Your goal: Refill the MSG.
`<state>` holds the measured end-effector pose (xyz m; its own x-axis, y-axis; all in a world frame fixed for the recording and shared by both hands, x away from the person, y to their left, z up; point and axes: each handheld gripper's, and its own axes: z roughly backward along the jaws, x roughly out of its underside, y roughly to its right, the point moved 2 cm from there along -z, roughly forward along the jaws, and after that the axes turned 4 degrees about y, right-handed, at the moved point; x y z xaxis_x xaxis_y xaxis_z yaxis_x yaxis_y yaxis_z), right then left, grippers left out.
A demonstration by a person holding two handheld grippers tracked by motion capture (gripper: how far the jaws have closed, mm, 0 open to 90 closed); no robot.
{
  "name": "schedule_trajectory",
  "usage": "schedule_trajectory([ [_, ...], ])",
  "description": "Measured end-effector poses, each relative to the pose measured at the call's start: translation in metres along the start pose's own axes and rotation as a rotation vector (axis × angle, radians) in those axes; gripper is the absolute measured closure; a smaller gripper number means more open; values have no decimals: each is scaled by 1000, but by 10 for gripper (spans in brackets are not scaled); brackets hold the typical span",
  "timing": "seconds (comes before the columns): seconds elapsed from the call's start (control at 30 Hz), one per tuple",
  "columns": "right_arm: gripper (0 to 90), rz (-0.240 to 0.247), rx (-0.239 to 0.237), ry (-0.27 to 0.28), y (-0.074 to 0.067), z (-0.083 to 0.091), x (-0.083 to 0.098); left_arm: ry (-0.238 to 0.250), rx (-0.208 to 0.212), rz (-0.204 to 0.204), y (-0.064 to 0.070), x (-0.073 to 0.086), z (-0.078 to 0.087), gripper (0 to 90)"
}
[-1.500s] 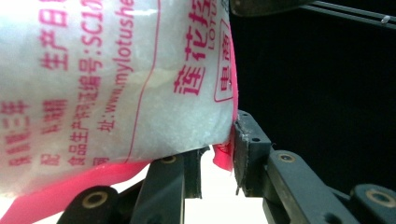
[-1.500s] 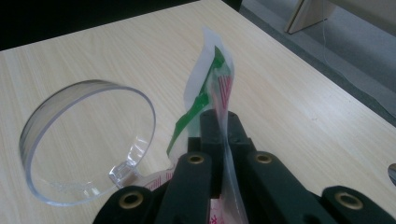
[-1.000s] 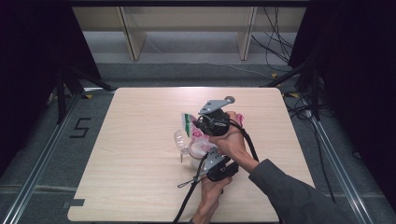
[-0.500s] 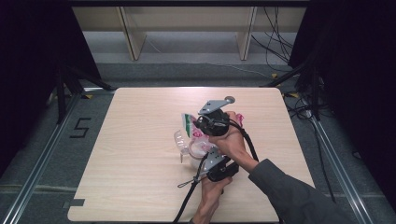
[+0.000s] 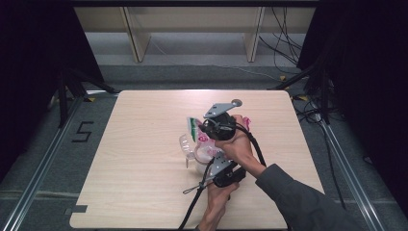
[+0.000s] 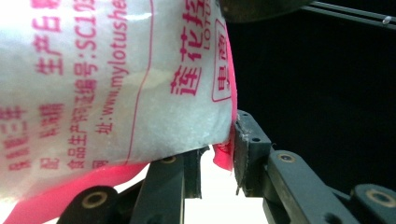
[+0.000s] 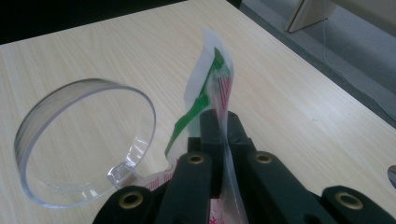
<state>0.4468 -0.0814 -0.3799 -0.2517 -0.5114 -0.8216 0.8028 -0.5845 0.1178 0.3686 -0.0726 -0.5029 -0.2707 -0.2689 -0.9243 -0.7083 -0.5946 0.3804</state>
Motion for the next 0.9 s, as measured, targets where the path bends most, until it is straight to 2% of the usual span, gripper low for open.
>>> schedule_trajectory([
  [0.03, 900, -1, 7, -12, -1, -1, 1, -1, 6, 0, 0, 0, 0, 741],
  [0.07, 900, 5, -7, -34, -1, -1, 2, 0, 8, -3, 0, 0, 0, 740],
  [0.1, 900, -9, -1, -35, -2, -1, 1, 14, 13, 9, 1, 0, -1, 740],
  [0.17, 900, -11, 3, -10, 1, 1, 0, -22, -5, -30, -3, 0, 2, 741],
  [0.2, 900, -11, 7, -1, 1, 0, 0, -24, -4, -30, -3, 0, 2, 741],
  [0.23, 900, -7, 5, -8, 1, 0, 0, 3, 11, -2, 0, 0, 0, 741],
  [0.3, 900, -8, -2, -20, 0, 0, 0, 19, 13, 19, 2, 0, -1, 741],
  [0.33, 900, -11, -1, -16, 1, 1, 0, -31, -7, -38, -3, 0, 2, 742],
  [0.37, 900, -9, 1, -12, 1, 1, 0, -8, 8, -12, 0, 0, 1, 742],
  [0.4, 900, -14, -1, -15, 1, 2, 0, 2, 8, -4, 0, 0, 0, 742],
  [0.47, 900, -13, 2, -10, 0, 1, 0, -10, 10, -13, 0, 0, 1, 742],
  [0.5, 900, -12, 1, -10, 0, 1, 0, -32, 0, -40, -3, 0, 2, 742],
  [0.53, 900, -14, 2, -9, 0, 1, 0, -5, 8, -12, 0, 0, 0, 742],
  [0.57, 900, -14, 3, -4, 0, 1, 0, 1, 10, -9, 0, -1, 0, 742],
  [0.6, 900, 9, -6, -9, 1, 1, -1, 1, 11, -9, 0, -1, 0, 742],
  [0.7, 900, -6, 4, -14, 0, 0, 0, 4, 1, 3, 0, 0, -1, 742],
  [0.83, 900, -8, 0, -13, 1, 1, -1, -1, 2, 2, 0, -1, 0, 743],
  [0.87, 900, -16, 4, -7, 1, 1, -1, -38, -5, -43, -4, -1, 2, 743],
  [0.9, 900, -15, -3, -9, 0, 2, -1, -13, 3, -17, -2, -1, 1, 743],
])
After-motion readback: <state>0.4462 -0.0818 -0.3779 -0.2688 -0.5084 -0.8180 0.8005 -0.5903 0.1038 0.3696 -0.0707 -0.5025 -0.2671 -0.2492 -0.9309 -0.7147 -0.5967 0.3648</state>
